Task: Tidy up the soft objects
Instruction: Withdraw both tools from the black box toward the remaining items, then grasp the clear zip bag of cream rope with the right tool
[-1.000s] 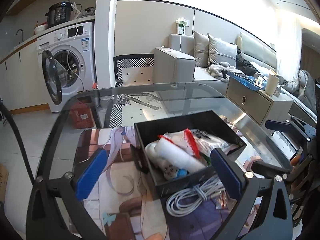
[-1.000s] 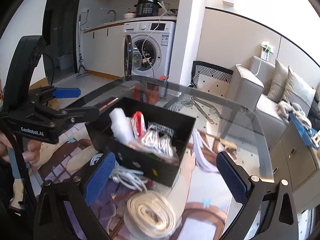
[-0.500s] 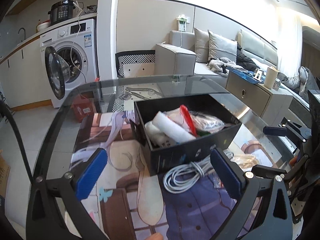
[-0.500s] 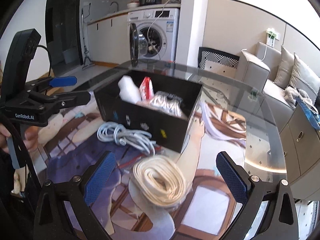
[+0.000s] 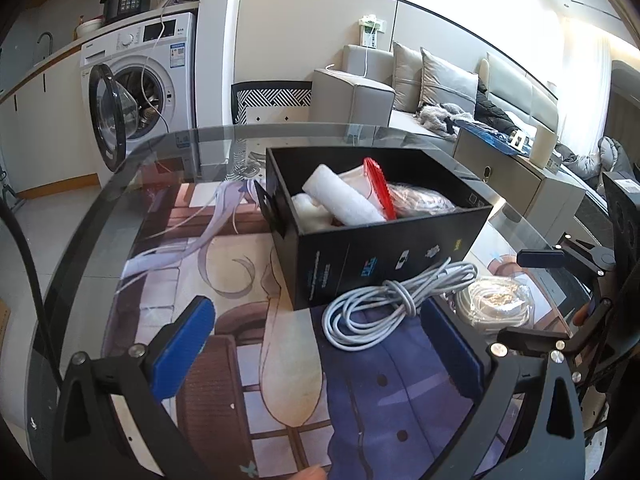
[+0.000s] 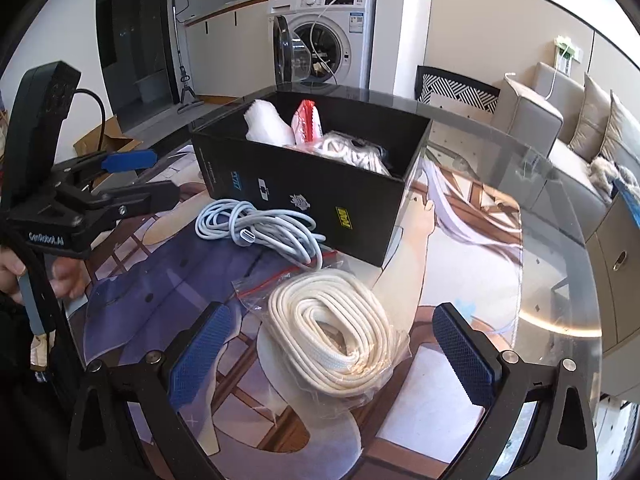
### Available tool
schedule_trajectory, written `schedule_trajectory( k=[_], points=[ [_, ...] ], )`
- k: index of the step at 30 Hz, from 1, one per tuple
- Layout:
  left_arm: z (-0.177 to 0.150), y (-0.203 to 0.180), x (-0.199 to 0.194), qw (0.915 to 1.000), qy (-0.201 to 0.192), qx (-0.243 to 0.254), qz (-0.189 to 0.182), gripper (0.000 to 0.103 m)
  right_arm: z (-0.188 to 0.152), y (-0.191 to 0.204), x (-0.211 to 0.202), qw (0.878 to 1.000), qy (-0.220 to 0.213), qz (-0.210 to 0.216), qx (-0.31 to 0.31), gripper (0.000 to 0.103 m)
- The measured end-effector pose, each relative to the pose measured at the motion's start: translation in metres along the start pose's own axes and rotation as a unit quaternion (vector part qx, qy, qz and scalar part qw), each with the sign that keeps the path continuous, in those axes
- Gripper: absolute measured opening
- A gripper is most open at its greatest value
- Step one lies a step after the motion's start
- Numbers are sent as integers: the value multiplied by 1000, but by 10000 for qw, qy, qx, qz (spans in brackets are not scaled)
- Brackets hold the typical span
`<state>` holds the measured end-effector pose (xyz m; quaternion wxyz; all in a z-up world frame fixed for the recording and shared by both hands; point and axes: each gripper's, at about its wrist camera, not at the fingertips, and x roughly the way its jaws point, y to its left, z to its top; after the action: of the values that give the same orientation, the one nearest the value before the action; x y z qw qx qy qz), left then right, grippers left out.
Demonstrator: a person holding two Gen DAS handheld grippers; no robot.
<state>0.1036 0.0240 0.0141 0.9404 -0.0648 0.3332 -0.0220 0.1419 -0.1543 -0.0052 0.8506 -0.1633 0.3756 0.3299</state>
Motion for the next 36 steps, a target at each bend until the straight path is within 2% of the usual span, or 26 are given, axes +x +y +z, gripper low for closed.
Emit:
schedule_trajectory(
  k=[10, 17, 21, 28, 36],
  points=[
    [-5, -3, 6, 9998, 143, 101, -32, 103, -2, -8, 20, 9993, 237, 177, 246, 103],
    [-7, -6, 7, 9998, 162, 144, -45, 103, -6, -5, 23, 9980, 435, 453, 112, 103],
    [-7, -6, 7, 9998, 170, 130, -55, 103, -11, -2, 21, 9980, 424, 461, 106, 103],
    [-8, -6, 9, 9997, 193, 132, -65, 103, -5, 0, 29, 9988, 431, 202, 151, 103],
    [-8, -6, 9, 9997, 206, 118, -84, 103, -8, 14, 25, 9971, 480, 571, -146, 103]
  ],
)
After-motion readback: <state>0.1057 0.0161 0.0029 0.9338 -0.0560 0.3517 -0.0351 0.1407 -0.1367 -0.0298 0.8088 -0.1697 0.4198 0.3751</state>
